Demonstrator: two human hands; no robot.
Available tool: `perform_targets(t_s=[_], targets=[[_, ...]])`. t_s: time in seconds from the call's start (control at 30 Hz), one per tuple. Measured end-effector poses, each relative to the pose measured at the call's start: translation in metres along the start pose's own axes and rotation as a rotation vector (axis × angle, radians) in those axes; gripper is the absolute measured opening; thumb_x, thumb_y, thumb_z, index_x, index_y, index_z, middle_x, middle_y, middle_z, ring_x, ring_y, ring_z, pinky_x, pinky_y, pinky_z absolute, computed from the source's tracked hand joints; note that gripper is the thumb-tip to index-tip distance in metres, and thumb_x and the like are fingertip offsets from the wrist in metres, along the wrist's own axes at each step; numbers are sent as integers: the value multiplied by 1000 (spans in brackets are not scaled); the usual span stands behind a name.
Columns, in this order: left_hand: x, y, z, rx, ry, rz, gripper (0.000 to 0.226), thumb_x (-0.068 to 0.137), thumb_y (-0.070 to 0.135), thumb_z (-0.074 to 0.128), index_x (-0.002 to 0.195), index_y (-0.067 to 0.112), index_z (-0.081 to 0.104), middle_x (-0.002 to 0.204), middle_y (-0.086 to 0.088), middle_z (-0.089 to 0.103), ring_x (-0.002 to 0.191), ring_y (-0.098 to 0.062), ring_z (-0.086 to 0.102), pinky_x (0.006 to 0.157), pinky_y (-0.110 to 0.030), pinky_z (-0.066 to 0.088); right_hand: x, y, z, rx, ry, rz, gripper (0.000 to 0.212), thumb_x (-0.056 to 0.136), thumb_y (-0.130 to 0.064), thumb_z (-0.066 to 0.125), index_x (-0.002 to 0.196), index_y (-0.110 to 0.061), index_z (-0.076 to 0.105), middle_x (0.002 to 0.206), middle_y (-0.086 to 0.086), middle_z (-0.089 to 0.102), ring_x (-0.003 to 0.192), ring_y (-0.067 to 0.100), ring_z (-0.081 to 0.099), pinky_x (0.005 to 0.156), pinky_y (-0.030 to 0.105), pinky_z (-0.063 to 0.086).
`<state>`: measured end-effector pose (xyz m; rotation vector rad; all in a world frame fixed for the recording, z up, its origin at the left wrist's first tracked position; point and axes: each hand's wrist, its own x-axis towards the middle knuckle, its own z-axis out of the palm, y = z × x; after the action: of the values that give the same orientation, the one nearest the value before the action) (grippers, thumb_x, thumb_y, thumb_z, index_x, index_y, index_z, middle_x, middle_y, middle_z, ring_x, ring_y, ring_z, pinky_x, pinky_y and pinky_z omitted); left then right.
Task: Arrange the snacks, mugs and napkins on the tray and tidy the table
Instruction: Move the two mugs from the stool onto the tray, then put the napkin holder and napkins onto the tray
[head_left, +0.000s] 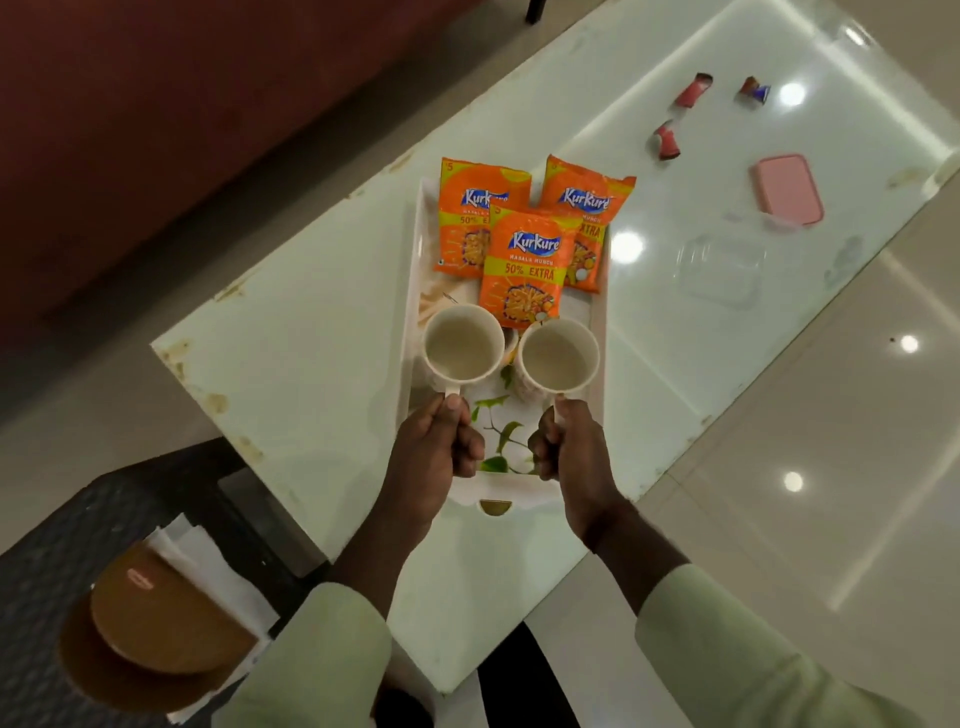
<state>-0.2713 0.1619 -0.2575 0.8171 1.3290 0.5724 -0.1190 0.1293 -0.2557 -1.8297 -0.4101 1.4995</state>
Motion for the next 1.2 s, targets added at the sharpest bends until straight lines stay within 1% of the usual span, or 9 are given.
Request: perform_targets(t_s=[0.23, 0.43, 0.6, 0.7, 0.83, 0.93, 1.0, 1.1, 1.2], targets=[[19, -6, 7, 21, 19, 20, 34, 104, 30, 36, 77, 16, 51, 54, 1, 57, 48, -10, 47, 48, -22, 45, 18, 1, 2, 45, -2, 11, 36, 83, -47, 35, 59, -21, 37, 58, 2, 38, 50, 11, 31, 45, 20, 30], [24, -3, 10, 14, 18, 32, 30, 104, 29, 37, 91, 10, 57, 52, 3, 57, 48, -8, 50, 49, -21, 46, 21, 1, 3, 29, 23, 20, 30, 93, -41, 34, 82, -17, 49, 62, -2, 55, 53, 11, 42, 51, 24, 34], [11, 3, -6, 11, 96, -17, 28, 99, 34, 50, 121, 17, 55, 57, -1, 57, 52, -14, 51, 52, -29, 47, 7, 2, 6, 43, 74, 61, 43, 88, -58, 38, 114, -25, 48, 73, 3, 59, 57, 12, 47, 58, 29, 40], [-19, 11, -32, -8, 129, 41, 34, 95, 37, 56, 127, 26, 51, 60, 0, 61, 55, -15, 53, 59, -35, 50, -17, 9, 14, 75, 228, -9, 46, 91, -55, 48, 130, -30, 40, 78, 2, 58, 64, 12, 51, 58, 28, 42], [-85, 21, -89, -12, 179, 201, 33, 92, 37, 59, 125, 36, 53, 68, 1, 66, 58, -12, 56, 60, -26, 51, -66, 25, 45, 46, 334, -196, 48, 87, -51, 54, 131, -39, 37, 88, -8, 65, 83, 9, 63, 71, 29, 50], [-136, 24, -142, 29, 264, 279, 32, 91, 37, 58, 123, 38, 56, 83, 0, 69, 68, -9, 61, 62, -20, 52, -106, 43, 81, -38, 261, -305, 45, 95, -37, 56, 136, -35, 38, 84, -11, 61, 77, 7, 59, 74, 29, 47], [-162, 21, -179, 134, 327, 277, 34, 89, 38, 56, 122, 45, 55, 94, 4, 69, 81, -9, 65, 71, -25, 53, -131, 56, 107, -91, 178, -344, 46, 96, -33, 59, 136, -38, 38, 90, -10, 59, 80, 11, 58, 73, 27, 47], [-191, 13, -236, 271, 346, 277, 33, 92, 31, 53, 119, 51, 54, 106, 12, 67, 103, -11, 64, 87, -35, 52, -166, 77, 152, -197, 60, -378, 52, 84, -51, 60, 131, -51, 38, 104, -13, 56, 87, 5, 58, 66, 14, 48], [-204, 4, -281, 611, 362, 372, 47, 96, 10, 54, 118, 51, 52, 116, 26, 61, 110, 7, 57, 90, -10, 47, -188, 100, 186, -367, -44, -363, 69, 73, -69, 58, 135, -53, 31, 122, -23, 49, 109, 3, 54, 85, 24, 52]])
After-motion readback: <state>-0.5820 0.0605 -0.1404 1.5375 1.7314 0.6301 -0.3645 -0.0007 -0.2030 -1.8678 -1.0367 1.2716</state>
